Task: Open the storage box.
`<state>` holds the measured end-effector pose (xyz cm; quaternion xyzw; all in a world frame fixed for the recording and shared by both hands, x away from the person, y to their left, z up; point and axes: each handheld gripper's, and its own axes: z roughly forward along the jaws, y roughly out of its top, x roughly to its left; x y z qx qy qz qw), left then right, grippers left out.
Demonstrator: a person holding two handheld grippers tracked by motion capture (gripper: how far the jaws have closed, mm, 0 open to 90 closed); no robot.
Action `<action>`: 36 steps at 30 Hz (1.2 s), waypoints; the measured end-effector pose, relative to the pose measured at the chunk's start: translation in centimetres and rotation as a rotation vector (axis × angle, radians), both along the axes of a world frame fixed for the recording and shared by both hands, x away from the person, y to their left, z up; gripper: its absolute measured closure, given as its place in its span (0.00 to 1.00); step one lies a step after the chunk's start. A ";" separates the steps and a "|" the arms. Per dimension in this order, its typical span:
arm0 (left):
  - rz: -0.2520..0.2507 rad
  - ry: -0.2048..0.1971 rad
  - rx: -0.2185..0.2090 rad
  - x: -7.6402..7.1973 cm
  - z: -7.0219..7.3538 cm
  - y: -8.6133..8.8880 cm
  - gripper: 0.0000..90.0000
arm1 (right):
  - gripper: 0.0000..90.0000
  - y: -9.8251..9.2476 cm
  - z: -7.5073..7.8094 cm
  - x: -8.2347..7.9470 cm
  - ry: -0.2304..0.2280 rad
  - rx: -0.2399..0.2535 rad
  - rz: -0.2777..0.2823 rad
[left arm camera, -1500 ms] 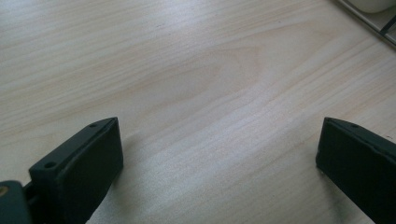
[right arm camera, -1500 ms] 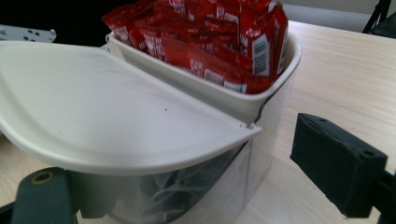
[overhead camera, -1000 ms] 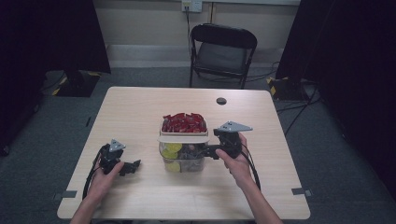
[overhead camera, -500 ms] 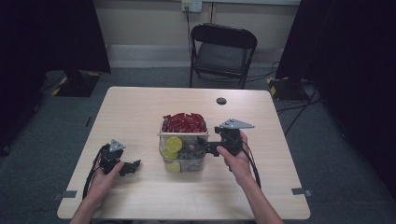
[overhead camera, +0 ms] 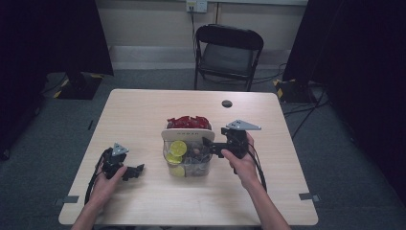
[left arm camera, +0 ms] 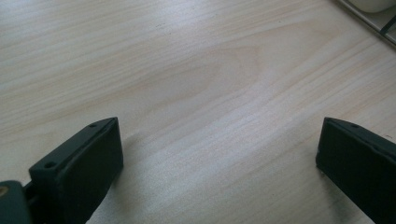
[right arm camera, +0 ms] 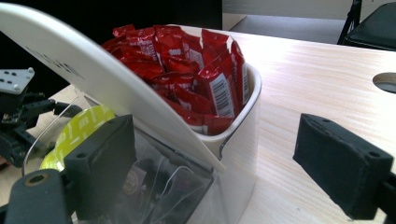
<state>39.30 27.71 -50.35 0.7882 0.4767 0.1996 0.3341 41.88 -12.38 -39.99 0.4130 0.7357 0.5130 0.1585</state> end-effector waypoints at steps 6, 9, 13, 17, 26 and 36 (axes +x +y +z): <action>0.004 0.000 -0.006 0.0 0.0 0.0 0.00 | 0.14 0.0 -0.1 0.2 0.003 0.012 -0.017; 0.011 -0.003 -0.006 -0.1 0.0 -0.1 0.01 | 0.13 -0.1 -0.2 0.3 0.010 0.015 -0.049; 0.006 -0.002 0.002 -0.1 0.0 0.0 0.02 | 0.13 -0.3 -0.3 0.4 0.019 0.020 -0.070; 0.009 -0.006 -0.004 -0.2 0.0 -0.1 0.02 | 0.13 -0.6 -0.1 0.5 0.015 0.023 -0.090; 0.014 -0.008 -0.011 -0.3 0.0 -0.1 0.03 | 0.13 -0.4 -0.2 0.7 0.018 0.027 -0.085; -0.009 -0.017 -0.006 -0.5 0.1 0.0 0.07 | 0.04 -0.2 -0.3 1.2 0.046 0.052 -0.095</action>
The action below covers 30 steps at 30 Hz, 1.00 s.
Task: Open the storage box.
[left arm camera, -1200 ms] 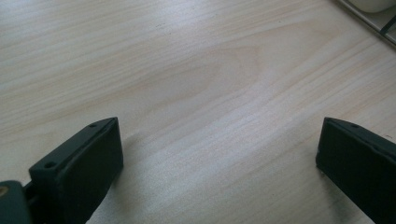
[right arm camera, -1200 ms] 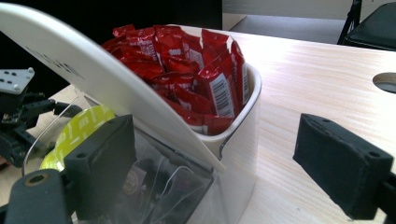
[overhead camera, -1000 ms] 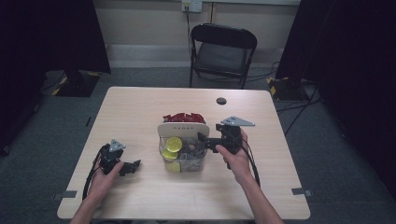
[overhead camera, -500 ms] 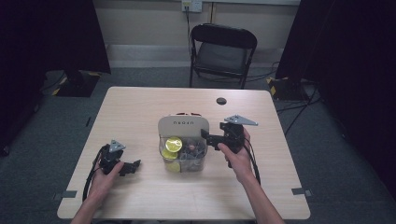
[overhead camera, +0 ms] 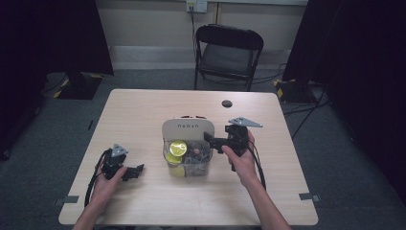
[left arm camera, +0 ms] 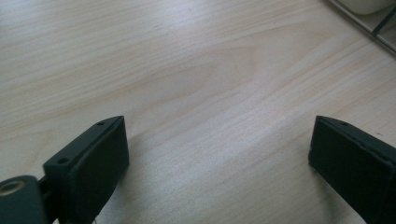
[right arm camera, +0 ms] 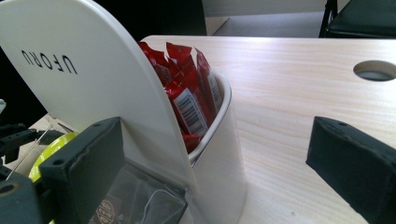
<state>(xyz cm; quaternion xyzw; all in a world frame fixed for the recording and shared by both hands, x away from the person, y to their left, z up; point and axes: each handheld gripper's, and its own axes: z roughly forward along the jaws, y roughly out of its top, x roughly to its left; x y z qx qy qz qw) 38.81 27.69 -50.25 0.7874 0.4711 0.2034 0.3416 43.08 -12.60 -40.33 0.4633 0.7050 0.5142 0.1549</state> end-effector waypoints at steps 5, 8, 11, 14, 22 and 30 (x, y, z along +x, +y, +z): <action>-0.018 0.003 -0.019 -0.3 0.3 -0.2 0.19 | 0.05 0.1 0.1 -0.1 -0.007 -0.001 0.000; -0.069 -0.009 -0.053 -0.8 1.0 -0.4 0.20 | 0.05 0.1 0.0 -0.1 -0.005 -0.002 0.001; -0.088 -0.053 -0.074 -1.2 2.0 -1.0 0.20 | 0.06 0.0 0.1 -0.2 -0.013 -0.008 -0.001; -0.099 -0.062 -0.088 -1.4 2.5 -1.3 0.21 | 0.06 0.0 0.1 -0.1 -0.010 -0.005 0.001; -0.149 -0.109 -0.162 -2.0 4.3 -2.4 0.23 | 0.04 0.0 0.0 0.0 -0.007 -0.004 0.004; -0.209 -0.136 -0.193 -2.5 5.5 -3.8 0.24 | 0.04 0.0 0.1 0.0 -0.013 -0.010 0.001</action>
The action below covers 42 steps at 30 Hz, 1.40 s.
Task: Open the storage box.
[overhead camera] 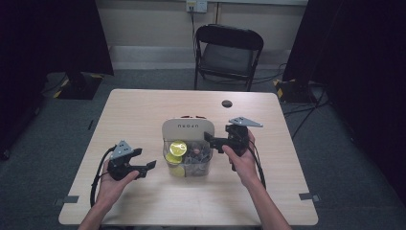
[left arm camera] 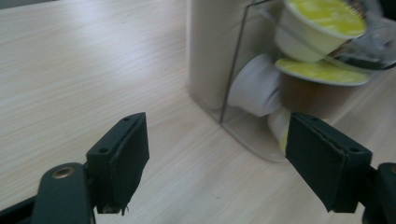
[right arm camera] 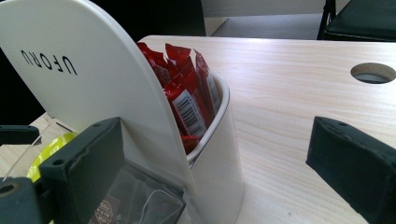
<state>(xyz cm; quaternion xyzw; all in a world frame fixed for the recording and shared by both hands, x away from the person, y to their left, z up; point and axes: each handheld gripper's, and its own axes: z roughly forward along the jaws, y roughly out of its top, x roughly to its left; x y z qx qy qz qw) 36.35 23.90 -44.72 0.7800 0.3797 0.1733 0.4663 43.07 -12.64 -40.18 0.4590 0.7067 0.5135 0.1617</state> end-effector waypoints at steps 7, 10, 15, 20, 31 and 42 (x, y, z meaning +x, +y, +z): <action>-0.036 -0.011 -0.012 -0.2 0.7 -0.9 0.24 | 0.04 0.0 -0.1 0.0 0.003 0.001 0.002; -0.050 -0.018 -0.006 -0.4 1.0 -1.4 0.24 | 0.04 0.0 -0.1 0.0 0.004 0.000 0.001; -0.074 -0.021 -0.007 -0.7 1.3 -1.7 0.24 | 0.03 0.0 -0.1 0.0 0.005 -0.004 0.001; -0.105 -0.033 -0.030 -1.1 1.9 -2.3 0.24 | 0.03 0.0 -0.1 0.0 0.004 -0.006 0.000; -0.151 -0.047 -0.024 -0.6 2.7 -4.1 0.25 | 0.01 0.0 -0.2 0.1 0.010 -0.003 0.004; -0.159 -0.060 -0.049 0.6 3.4 -5.4 0.25 | 0.00 0.1 -0.3 0.3 0.014 -0.002 0.009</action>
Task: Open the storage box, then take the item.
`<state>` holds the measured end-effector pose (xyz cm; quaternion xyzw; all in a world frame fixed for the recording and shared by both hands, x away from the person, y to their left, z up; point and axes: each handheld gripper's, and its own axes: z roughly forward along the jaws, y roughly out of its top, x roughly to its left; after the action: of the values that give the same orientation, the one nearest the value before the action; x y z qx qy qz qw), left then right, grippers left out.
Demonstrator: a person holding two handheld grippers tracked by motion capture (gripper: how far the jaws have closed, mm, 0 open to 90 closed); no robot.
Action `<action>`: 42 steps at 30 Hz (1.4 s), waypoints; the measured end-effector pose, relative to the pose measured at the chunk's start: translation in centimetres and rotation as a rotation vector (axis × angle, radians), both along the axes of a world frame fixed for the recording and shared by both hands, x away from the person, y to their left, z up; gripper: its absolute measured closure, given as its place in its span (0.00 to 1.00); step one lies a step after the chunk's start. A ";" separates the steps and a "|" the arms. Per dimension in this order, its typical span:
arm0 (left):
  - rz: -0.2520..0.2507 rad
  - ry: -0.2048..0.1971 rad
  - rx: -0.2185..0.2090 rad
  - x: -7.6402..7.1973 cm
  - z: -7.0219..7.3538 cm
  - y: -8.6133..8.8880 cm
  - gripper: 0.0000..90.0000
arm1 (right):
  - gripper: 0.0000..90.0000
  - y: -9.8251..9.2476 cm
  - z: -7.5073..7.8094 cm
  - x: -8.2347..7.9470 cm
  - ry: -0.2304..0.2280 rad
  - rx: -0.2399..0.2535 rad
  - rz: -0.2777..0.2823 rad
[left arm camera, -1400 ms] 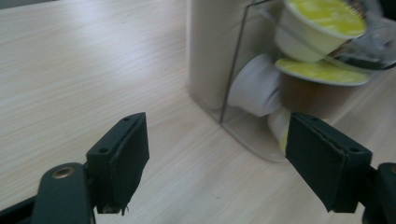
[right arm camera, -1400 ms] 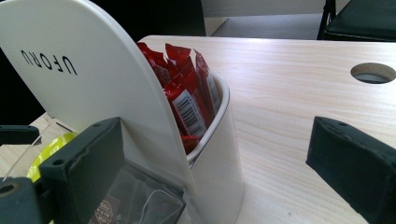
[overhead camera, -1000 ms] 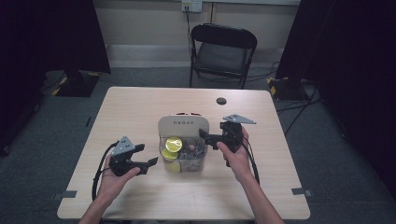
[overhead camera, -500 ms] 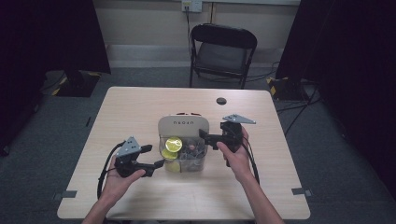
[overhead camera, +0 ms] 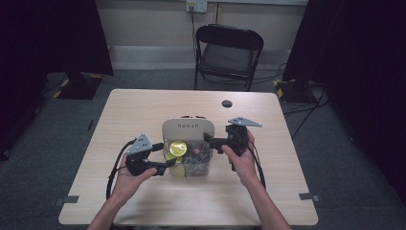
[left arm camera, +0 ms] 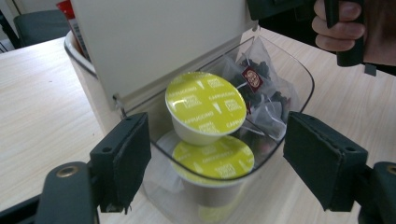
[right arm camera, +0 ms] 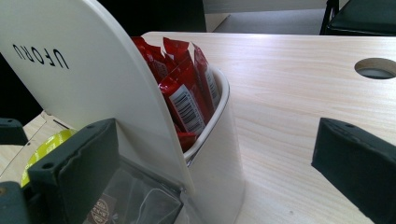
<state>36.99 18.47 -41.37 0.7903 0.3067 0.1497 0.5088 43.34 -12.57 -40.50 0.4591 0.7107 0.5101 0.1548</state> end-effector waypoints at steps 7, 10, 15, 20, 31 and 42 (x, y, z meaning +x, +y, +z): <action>0.003 -0.006 -0.001 -0.1 0.3 -0.1 0.25 | 0.01 0.1 0.0 -0.1 -0.001 -0.002 -0.005; 0.001 -0.005 -0.010 0.0 0.3 -0.4 0.25 | 0.01 0.1 0.0 0.0 -0.002 0.000 0.002; -0.020 -0.005 0.011 0.0 0.3 -0.6 0.25 | 0.01 0.2 -0.1 0.1 0.000 -0.004 0.010; -0.035 -0.008 0.022 0.0 0.2 -1.0 0.26 | 0.01 0.3 -0.1 0.0 0.000 -0.006 0.005; -0.024 -0.005 0.028 0.9 -0.2 -1.9 0.28 | 0.01 0.1 0.0 0.0 -0.003 -0.007 0.005; -0.035 0.007 0.036 1.4 -0.8 -2.8 0.33 | 0.02 -0.1 0.1 -0.1 -0.009 -0.006 -0.002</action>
<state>38.40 15.65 -42.14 0.8052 0.2918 0.1437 0.4958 43.21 -12.63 -40.37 0.4571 0.7109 0.5100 0.1599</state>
